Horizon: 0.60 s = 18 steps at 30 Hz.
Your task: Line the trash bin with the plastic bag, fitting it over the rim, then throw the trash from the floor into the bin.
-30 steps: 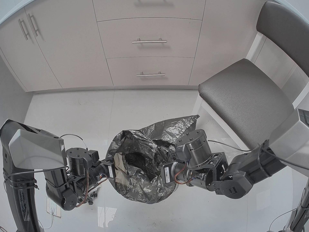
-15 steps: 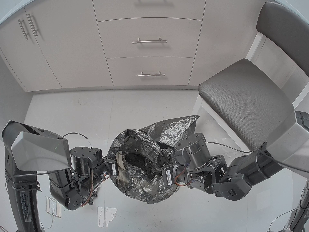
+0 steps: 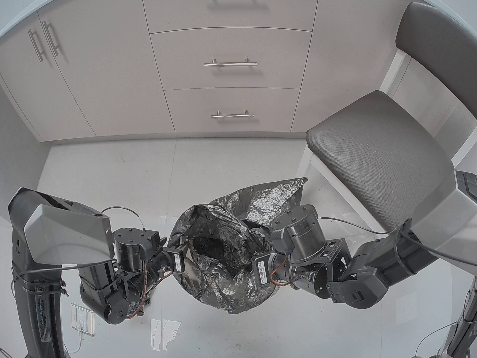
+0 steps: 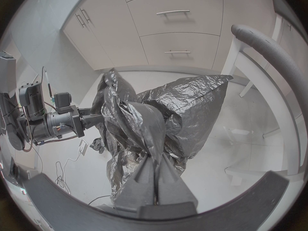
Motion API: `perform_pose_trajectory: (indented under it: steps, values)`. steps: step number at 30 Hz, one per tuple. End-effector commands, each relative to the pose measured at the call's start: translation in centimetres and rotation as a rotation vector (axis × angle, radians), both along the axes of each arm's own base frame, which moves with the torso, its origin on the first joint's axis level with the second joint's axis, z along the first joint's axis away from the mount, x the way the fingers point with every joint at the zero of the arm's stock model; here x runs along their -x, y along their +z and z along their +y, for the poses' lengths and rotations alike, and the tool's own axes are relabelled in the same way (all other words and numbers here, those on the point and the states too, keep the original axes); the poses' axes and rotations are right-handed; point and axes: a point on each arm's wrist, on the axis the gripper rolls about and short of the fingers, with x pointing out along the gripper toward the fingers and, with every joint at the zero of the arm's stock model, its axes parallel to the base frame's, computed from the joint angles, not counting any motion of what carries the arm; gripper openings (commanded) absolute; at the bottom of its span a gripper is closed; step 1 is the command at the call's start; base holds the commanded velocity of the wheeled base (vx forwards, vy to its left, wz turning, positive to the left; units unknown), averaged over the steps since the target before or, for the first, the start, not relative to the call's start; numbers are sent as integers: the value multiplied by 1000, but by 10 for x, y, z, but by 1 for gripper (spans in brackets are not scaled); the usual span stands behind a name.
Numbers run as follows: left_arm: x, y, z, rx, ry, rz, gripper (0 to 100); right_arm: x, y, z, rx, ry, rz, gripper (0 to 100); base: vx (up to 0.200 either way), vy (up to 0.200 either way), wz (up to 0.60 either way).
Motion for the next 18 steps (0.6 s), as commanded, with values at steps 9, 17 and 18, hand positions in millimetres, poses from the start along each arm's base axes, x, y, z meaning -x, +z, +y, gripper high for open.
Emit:
perform_pose_trajectory:
  steps: [9, 17, 18]
  values:
    - [-29, -11, 6, -146, 251, -85, 100, 1, 0, -1, 3, 8, -20, 0, 0, 0, 0]
    - [-22, -7, -15, -134, 171, -103, 100, 1, -1, 0, 18, 27, -42, 0, 0, 0, 0]
    - [-20, -3, -19, -127, 155, -111, 100, 1, -1, 0, 18, 27, -42, 0, 0, 0, 0]
